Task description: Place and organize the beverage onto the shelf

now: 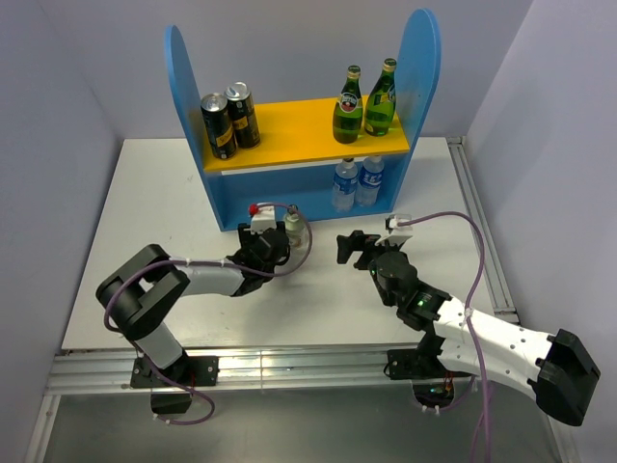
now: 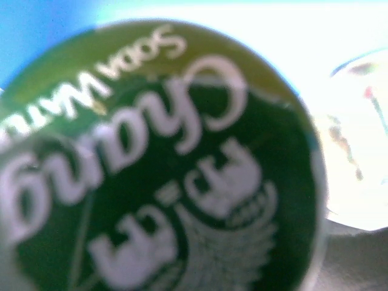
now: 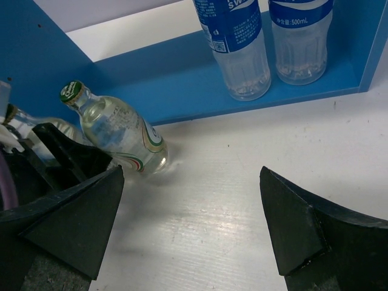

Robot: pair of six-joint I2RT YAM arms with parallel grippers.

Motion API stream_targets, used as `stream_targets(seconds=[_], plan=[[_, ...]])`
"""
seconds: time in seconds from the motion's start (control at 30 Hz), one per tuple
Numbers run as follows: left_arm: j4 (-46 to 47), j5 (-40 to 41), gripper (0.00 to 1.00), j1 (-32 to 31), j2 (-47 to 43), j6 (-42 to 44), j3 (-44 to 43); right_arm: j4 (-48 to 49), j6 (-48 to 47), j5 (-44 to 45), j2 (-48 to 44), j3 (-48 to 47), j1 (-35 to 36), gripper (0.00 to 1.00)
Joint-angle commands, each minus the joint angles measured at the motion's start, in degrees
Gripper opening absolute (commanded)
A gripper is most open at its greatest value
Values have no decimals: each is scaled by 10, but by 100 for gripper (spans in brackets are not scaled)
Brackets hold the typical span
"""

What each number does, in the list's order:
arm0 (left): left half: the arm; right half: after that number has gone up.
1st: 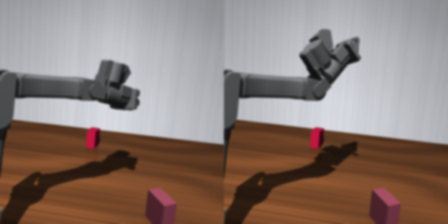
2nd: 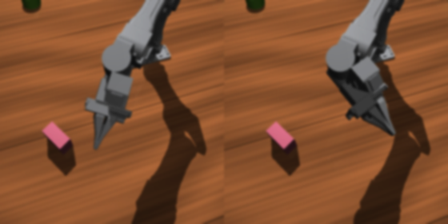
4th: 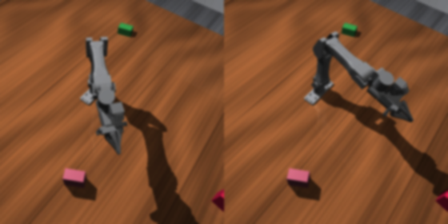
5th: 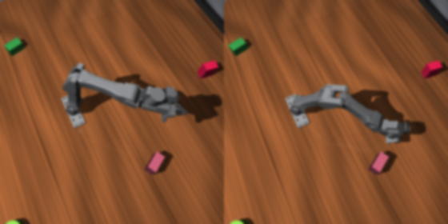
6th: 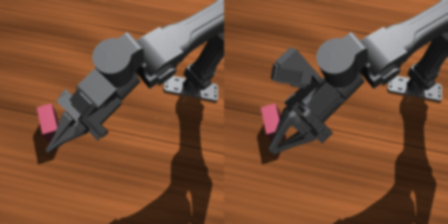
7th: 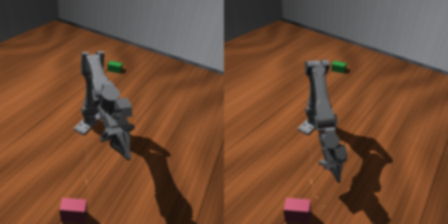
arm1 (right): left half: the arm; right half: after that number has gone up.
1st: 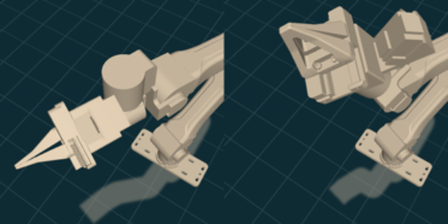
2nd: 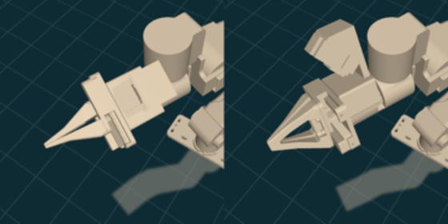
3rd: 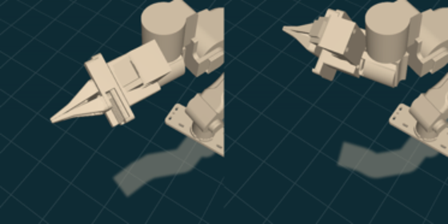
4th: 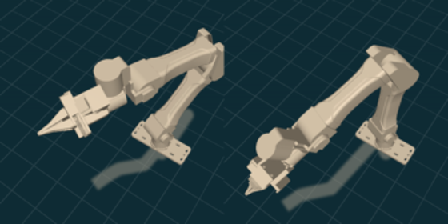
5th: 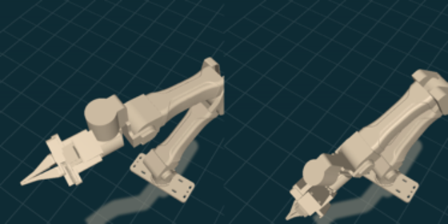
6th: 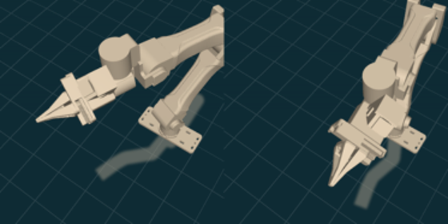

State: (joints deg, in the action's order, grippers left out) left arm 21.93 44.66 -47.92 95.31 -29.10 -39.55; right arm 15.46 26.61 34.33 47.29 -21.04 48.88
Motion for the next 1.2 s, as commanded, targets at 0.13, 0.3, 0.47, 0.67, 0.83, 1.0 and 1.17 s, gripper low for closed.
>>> stream_targets(seconds=[0.13, 0.3, 0.47, 0.67, 0.83, 1.0, 1.17], plan=[[74, 21, 0, 28, -78, 32, -25, 23, -8, 12, 5, -12, 2, 100], [82, 4, 0, 56, -73, 48, -47, 21, -8, 14, 10, -15, 2, 100], [135, -21, 0, 98, -32, 61, -59, 24, -9, 12, 8, -12, 3, 100], [148, -36, 0, 132, 32, 66, -109, 24, -8, 12, 14, -13, 3, 100], [133, -44, 0, 160, 72, 69, -156, 26, -9, 12, 14, -11, 3, 100], [128, -63, 5, 184, 101, 64, -178, 29, -10, 11, 18, -12, 2, 100], [115, -69, 46, 194, 117, 66, -189, 29, -9, 9, 25, -14, 3, 100]])
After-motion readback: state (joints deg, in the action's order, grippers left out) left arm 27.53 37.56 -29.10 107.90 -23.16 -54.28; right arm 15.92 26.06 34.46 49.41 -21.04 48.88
